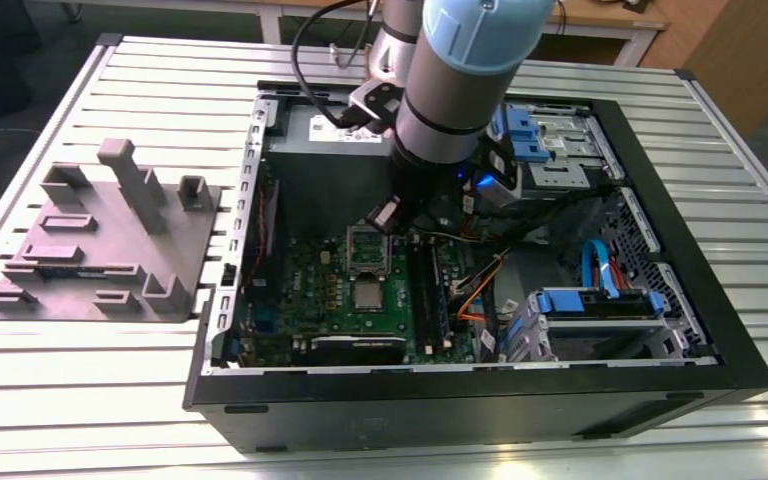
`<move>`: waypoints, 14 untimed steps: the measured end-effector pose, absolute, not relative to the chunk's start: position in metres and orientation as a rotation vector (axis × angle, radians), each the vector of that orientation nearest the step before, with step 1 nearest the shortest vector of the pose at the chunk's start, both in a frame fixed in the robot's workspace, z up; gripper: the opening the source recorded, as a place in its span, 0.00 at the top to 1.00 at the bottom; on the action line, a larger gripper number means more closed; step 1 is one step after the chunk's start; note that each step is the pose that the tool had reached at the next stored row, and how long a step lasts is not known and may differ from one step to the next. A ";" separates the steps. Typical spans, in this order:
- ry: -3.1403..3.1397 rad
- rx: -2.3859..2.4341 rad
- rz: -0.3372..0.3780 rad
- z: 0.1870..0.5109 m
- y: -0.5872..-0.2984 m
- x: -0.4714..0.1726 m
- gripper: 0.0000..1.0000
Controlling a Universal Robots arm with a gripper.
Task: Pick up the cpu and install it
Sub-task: 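Close the cpu cover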
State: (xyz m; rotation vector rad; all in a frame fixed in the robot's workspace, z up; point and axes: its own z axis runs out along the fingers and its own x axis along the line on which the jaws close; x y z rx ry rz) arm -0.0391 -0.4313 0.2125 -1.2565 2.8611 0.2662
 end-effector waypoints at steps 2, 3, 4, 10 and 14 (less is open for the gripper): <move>2.865 -1.258 0.255 0.214 -0.431 -0.039 0.90; 2.867 -1.258 0.249 0.215 -0.431 -0.039 0.90; 2.869 -1.259 0.243 0.215 -0.431 -0.040 0.90; 2.882 -1.263 0.206 0.221 -0.431 -0.040 0.90; 2.889 -1.266 0.183 0.224 -0.431 -0.041 0.90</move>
